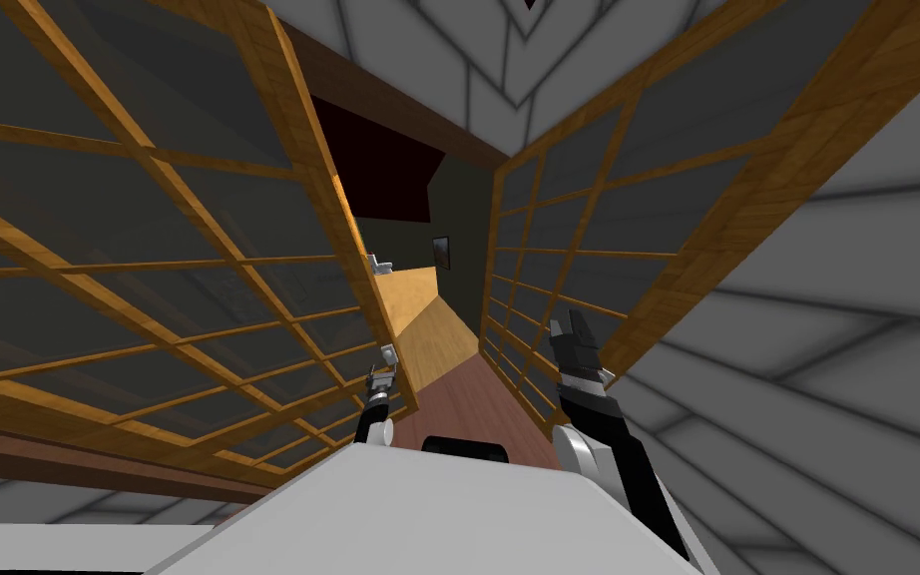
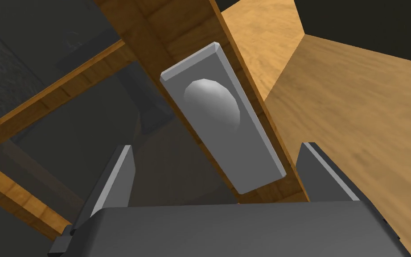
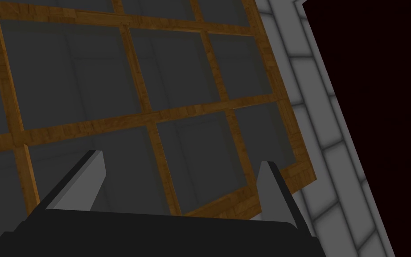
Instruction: Pull the door open
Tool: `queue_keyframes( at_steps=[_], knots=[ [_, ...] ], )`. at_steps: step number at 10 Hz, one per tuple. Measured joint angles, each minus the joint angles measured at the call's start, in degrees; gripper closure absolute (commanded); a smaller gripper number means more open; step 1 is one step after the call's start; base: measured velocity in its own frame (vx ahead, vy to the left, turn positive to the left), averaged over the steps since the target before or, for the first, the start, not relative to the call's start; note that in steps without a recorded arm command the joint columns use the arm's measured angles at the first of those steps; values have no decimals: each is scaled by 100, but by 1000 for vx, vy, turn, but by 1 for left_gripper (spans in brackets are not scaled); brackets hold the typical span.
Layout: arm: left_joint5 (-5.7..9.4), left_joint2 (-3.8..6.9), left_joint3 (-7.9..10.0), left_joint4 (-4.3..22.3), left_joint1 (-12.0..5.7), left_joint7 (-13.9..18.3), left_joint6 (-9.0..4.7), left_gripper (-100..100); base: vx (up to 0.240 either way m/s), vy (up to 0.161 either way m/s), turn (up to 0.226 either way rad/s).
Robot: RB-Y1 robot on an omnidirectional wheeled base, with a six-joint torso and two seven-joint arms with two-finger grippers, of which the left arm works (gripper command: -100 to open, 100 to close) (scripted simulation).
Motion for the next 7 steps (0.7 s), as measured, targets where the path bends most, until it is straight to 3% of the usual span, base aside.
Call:
queue_keyframes(
  at_steps=[7],
  knots=[
    [456, -165, -143, -87, -110, 1075, 38, -100, -62, 3, -29]
  ],
)
